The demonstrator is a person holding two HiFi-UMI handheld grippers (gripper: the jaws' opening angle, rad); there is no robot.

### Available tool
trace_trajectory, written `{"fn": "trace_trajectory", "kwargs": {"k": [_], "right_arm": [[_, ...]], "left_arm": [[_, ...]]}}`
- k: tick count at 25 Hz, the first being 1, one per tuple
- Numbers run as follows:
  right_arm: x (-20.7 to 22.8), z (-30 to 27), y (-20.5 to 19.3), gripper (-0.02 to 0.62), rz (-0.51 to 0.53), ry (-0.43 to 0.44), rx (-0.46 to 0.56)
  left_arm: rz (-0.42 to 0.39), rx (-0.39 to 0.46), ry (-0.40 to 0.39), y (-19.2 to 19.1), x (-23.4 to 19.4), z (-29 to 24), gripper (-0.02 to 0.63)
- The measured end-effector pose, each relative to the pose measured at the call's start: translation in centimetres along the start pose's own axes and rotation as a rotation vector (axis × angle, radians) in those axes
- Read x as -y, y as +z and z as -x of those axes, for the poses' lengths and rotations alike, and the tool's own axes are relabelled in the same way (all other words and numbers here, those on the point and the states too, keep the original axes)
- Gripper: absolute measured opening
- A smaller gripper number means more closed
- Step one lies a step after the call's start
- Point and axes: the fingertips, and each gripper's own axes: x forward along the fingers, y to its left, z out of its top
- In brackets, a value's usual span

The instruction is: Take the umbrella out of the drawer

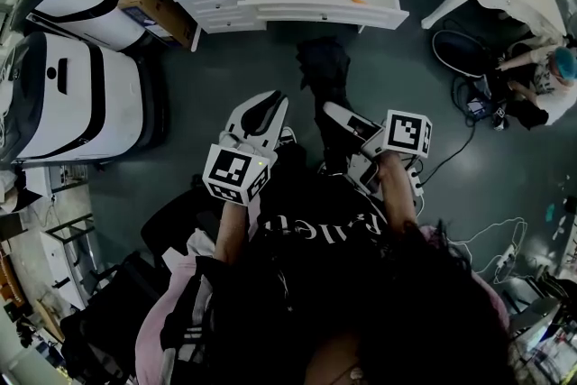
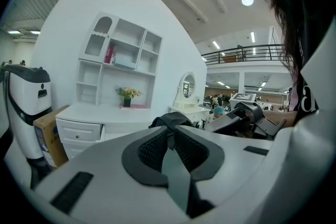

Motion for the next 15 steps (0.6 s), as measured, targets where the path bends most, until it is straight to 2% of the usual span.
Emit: {"fn": "trace_trajectory", "kwargs": {"k": [15], "right_arm": [[1.1, 6.0, -2.2, 0.276, -0.008, 0.035, 0.008]], "left_arm": [[-0.023, -0.004, 0.000, -0.6, 6.9, 1.1, 0.041]]}}
